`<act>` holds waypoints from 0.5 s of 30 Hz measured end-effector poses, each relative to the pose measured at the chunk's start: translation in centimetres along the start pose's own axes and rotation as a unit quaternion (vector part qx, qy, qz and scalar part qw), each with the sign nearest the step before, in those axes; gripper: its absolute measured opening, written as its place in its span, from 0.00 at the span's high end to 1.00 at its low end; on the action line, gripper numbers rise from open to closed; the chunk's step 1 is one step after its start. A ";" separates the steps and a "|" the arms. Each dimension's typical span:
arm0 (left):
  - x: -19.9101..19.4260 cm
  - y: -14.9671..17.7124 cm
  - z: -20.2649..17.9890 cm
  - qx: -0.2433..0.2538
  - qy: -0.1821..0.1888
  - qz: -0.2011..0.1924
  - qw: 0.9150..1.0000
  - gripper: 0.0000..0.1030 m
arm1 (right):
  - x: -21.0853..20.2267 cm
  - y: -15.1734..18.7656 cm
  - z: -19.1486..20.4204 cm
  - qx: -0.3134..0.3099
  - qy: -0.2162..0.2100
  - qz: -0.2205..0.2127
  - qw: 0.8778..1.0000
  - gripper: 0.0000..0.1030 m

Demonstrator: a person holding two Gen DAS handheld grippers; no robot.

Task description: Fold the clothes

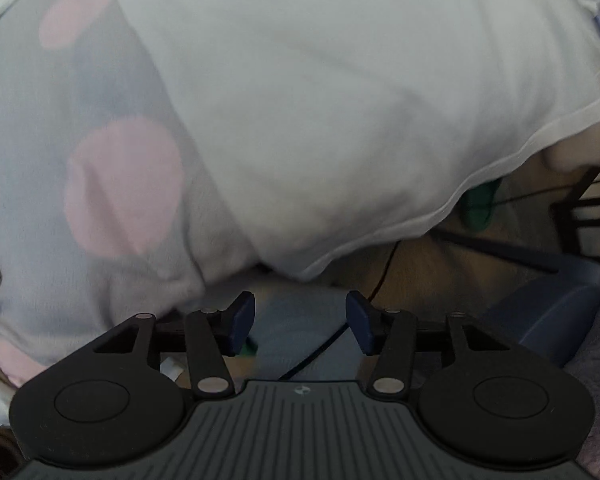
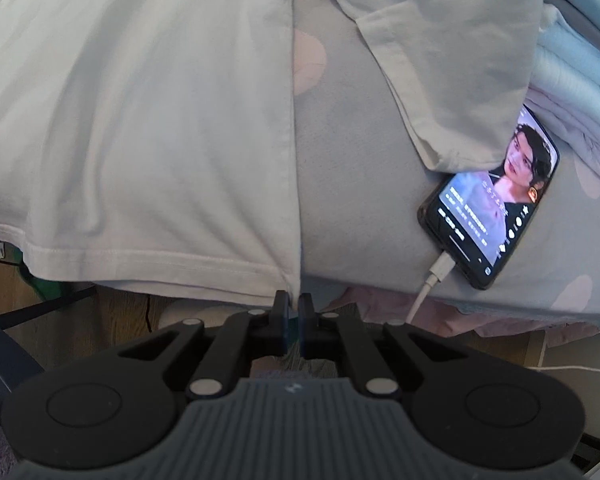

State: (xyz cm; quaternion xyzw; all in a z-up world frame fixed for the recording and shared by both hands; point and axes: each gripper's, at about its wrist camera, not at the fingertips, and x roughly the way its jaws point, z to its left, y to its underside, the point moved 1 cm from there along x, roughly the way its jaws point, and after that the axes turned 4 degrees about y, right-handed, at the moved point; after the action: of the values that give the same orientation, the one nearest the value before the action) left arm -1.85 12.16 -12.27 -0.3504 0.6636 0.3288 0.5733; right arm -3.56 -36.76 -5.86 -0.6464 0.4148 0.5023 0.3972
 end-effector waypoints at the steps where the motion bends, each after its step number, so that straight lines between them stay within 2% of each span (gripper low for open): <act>1: 0.0 -0.1 0.1 -0.002 0.004 -0.004 1.000 0.53 | 0.1 0.1 -0.2 0.002 0.012 0.005 1.000 0.94; 2: -0.2 -0.3 0.3 -0.006 0.010 -0.012 1.000 0.53 | 0.0 0.1 -0.6 0.010 0.012 0.003 1.000 0.91; 5: -0.8 -0.7 0.6 -0.017 0.025 -0.034 0.999 0.53 | -1.5 -0.2 -1.7 0.038 -0.013 -0.028 0.999 0.89; 7: -0.5 -0.9 0.6 -0.017 0.028 -0.030 0.999 0.53 | -2.7 -0.4 -2.1 0.048 -0.026 -0.057 0.997 0.76; 8: -0.4 -1.0 0.6 -0.017 0.030 -0.028 0.999 0.53 | -2.9 -0.5 -2.0 0.045 -0.030 -0.063 0.996 0.64; 15: 0.1 -1.4 0.5 -0.018 0.036 -0.031 0.999 0.53 | -0.6 -1.2 -0.6 0.015 -0.042 -0.047 0.998 0.65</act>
State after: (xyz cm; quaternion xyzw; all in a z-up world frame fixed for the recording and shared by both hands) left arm -0.38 11.78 -12.52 -0.3928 0.6667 0.3103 0.5523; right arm -2.30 -36.78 -5.09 -0.6376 0.3743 0.5037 0.4467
